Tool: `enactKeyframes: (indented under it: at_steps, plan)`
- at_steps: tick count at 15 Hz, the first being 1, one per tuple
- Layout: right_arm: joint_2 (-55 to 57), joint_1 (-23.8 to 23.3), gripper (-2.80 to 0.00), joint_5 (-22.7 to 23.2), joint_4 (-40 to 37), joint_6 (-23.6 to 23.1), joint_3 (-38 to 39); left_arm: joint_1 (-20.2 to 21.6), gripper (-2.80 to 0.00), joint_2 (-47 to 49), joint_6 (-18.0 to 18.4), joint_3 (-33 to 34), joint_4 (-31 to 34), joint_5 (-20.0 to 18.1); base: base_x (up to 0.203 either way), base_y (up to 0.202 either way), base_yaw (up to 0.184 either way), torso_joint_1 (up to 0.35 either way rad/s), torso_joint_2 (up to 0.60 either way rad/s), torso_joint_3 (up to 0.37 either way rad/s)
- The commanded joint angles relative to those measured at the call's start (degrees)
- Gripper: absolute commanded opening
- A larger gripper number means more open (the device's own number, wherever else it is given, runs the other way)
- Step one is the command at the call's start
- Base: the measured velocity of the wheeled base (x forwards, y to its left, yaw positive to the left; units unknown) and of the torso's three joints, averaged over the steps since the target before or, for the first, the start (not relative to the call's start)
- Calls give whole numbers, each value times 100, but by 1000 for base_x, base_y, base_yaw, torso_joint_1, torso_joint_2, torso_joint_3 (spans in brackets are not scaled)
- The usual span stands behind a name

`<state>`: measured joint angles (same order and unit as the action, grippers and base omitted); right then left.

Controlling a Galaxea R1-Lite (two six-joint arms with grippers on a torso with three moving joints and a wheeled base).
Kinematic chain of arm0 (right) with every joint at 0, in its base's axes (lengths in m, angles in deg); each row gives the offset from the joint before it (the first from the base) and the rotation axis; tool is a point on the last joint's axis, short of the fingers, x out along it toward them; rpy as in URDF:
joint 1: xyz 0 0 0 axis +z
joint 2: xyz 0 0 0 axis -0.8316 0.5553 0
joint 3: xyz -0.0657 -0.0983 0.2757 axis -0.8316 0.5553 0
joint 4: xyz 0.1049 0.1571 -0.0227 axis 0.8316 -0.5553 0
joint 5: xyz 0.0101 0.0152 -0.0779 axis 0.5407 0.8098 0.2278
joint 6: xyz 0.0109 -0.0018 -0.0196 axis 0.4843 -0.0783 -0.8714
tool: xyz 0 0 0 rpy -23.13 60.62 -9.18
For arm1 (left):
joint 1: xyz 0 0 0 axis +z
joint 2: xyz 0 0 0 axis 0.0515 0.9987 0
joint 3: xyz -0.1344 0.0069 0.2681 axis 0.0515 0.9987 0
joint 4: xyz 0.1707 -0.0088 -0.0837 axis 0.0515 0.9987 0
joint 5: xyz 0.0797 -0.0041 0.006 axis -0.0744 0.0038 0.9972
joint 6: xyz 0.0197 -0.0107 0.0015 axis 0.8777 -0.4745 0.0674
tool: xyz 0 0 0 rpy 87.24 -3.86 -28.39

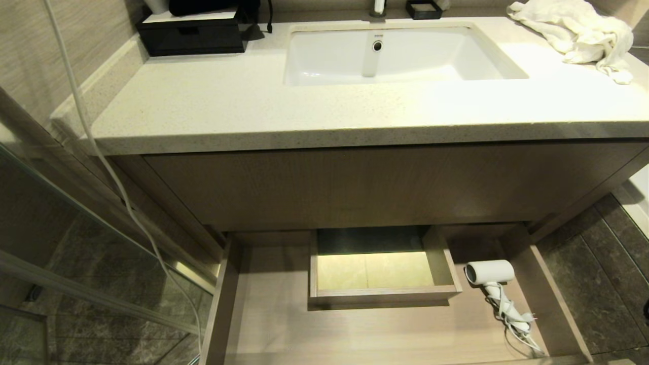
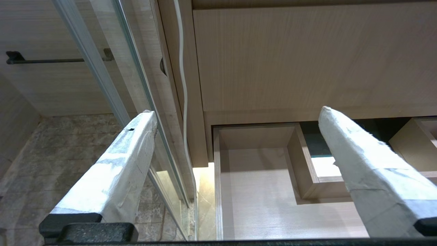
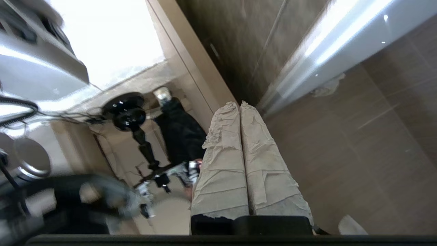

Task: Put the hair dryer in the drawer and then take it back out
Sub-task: Close the drawer

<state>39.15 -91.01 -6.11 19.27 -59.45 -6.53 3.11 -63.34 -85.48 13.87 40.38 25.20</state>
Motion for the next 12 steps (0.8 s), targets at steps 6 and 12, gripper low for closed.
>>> enactKeyframes:
  at_steps: [6, 12]
  plan:
    - [2374, -491, -280, 192, 1147, 3, -1338, 2, 0, 0, -1, 229, -9, 1, 0, 0, 0, 0, 0, 0]
    - [3122, -473, -280, 571, 1256, 21, -1701, 2, 0, 0, -1, 229, -9, 1, 0, 0, 0, 0, 0, 0]
